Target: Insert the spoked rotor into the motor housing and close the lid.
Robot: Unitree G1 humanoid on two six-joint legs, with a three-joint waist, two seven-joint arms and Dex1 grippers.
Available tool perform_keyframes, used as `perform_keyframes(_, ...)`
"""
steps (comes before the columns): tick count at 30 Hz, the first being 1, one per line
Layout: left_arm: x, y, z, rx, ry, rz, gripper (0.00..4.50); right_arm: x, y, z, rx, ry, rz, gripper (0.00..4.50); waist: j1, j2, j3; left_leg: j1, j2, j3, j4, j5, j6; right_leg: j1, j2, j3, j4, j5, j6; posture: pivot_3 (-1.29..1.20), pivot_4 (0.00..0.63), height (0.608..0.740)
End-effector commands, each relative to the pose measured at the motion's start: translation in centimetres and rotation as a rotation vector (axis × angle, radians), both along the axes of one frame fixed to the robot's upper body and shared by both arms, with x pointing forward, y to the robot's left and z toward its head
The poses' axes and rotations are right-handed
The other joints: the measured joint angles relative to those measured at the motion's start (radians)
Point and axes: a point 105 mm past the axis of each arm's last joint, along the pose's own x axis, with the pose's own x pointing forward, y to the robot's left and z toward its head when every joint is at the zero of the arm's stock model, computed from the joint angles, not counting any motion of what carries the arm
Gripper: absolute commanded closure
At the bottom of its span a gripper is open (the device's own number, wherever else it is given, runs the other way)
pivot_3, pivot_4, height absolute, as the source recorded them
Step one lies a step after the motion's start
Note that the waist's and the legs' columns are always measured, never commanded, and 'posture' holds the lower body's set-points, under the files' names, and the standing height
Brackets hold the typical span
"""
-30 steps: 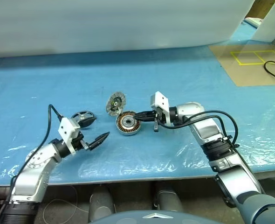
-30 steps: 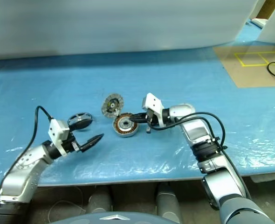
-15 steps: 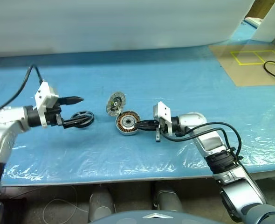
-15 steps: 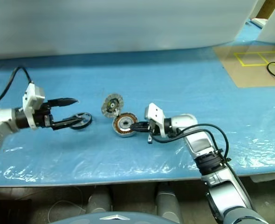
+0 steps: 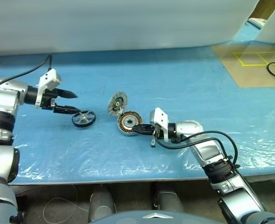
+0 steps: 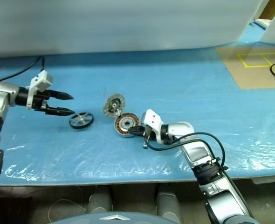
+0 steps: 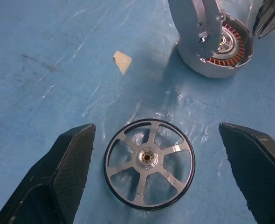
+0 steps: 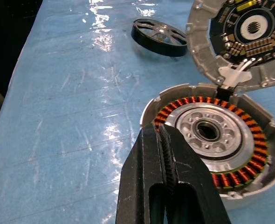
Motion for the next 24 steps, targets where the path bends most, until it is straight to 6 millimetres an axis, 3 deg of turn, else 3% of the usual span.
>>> perform_keyframes(1, 0.4, 0.3, 0.6, 0.039, 0.010, -0.003, 0.00, -0.7, 0.7, 0.9, 0.035, -0.028, -0.009, 4.46, 0.006, 0.000, 0.000, 0.000, 0.000, 0.000, 0.000, 0.000, 0.000, 0.000, 0.000, 0.000, 0.000, 0.000, 0.000, 0.00, 0.150, 0.740)
perform_keyframes(6, 0.7, 0.1, -0.1, 0.112, 0.026, -0.031, 0.00, -1.8, 1.0, 0.4, 0.052, -0.005, -0.041, 4.46, 0.013, -0.001, 0.000, 0.000, 0.000, -0.001, 0.000, -0.001, -0.002, 0.001, 0.000, 0.000, -0.001, 0.000, 0.000, 0.00, 0.150, 0.740)
perform_keyframes(15, 1.0, -1.3, -0.2, 0.086, -0.115, -0.144, 0.00, -2.5, 1.2, -0.1, 0.075, 0.014, -0.103, 4.46, 0.016, -0.004, 0.003, 0.000, 0.000, -0.004, 0.000, -0.002, -0.003, 0.002, 0.000, -0.001, -0.002, 0.000, 0.000, 0.00, 0.150, 0.740)
perform_keyframes(24, 0.4, -0.3, -1.3, 0.151, -0.121, -0.165, 0.00, -3.0, 1.6, 0.0, 0.101, 0.027, -0.140, 4.46, 0.016, -0.004, 0.003, 0.000, 0.000, -0.004, 0.000, -0.002, -0.004, 0.002, 0.000, -0.002, -0.002, 0.000, 0.000, 0.00, 0.150, 0.740)
